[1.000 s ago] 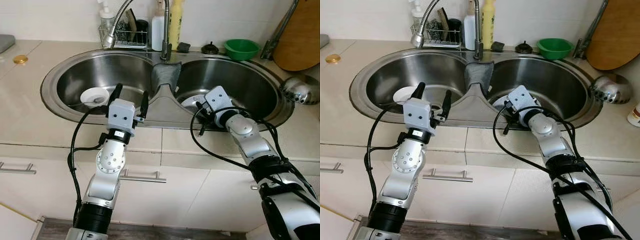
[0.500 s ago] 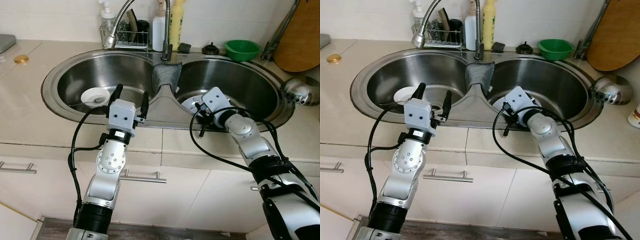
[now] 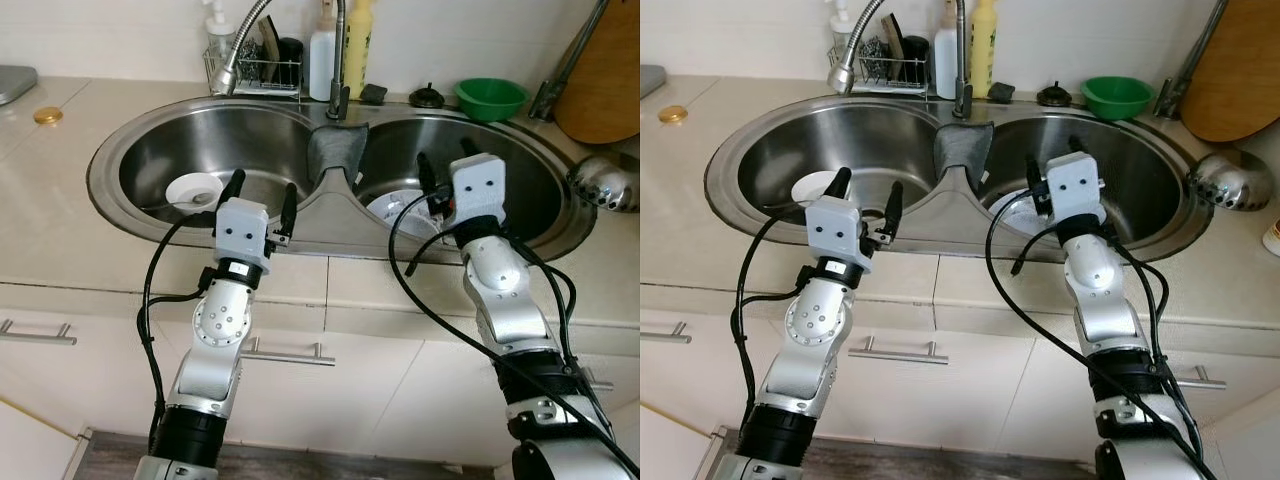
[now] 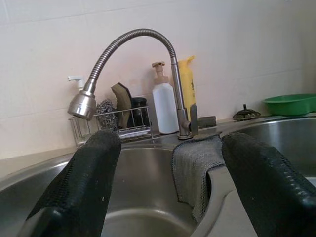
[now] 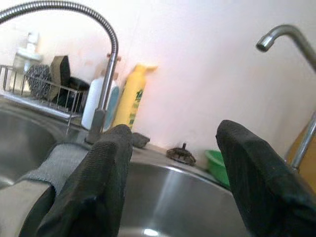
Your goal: Kitchen organization
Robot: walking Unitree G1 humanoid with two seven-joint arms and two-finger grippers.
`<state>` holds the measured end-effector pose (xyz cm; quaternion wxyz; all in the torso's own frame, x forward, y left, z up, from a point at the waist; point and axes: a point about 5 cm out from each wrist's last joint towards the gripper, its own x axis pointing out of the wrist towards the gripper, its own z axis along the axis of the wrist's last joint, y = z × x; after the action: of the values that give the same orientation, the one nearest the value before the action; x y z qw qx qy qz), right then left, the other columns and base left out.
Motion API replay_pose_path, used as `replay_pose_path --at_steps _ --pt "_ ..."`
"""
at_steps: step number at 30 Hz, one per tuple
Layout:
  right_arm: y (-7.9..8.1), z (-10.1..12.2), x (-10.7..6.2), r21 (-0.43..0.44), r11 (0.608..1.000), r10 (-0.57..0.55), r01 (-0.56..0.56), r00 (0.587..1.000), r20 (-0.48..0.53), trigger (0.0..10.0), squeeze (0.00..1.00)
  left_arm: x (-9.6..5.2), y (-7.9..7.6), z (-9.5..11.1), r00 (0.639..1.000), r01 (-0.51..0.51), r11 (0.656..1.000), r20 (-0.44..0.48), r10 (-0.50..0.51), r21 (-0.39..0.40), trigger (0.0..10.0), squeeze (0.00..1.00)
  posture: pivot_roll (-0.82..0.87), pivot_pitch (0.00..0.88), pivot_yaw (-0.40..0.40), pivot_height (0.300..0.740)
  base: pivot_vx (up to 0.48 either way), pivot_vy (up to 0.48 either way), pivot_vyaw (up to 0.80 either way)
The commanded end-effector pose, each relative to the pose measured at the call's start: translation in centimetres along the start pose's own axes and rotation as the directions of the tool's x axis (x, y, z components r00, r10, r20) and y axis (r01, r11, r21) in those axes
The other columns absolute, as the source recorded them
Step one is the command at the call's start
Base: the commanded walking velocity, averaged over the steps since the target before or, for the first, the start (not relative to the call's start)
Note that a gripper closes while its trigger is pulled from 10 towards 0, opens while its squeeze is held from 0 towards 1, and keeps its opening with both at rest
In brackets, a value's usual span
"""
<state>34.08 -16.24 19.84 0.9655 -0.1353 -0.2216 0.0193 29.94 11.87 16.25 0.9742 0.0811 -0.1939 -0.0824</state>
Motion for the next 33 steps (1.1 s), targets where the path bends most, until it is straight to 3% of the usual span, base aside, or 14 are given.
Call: replay_pose_path --at_steps 1,33 --pt "-0.2 0.5 -0.3 0.031 0.999 -0.031 0.030 0.999 0.030 10.0 0.00 0.1 0.0 0.2 1.000 0.005 1.000 0.003 -0.005 -0.003 10.0 0.00 -0.11 0.000 -0.036 0.740 0.000 0.480 0.00" --pt "1.2 0.8 -2.5 0.062 0.998 -0.030 0.028 0.999 0.030 10.0 0.00 -0.1 0.0 0.2 1.000 0.010 1.000 0.001 -0.010 -0.004 10.0 0.00 -0.11 0.000 -0.040 0.740 0.000 0.480 0.00"
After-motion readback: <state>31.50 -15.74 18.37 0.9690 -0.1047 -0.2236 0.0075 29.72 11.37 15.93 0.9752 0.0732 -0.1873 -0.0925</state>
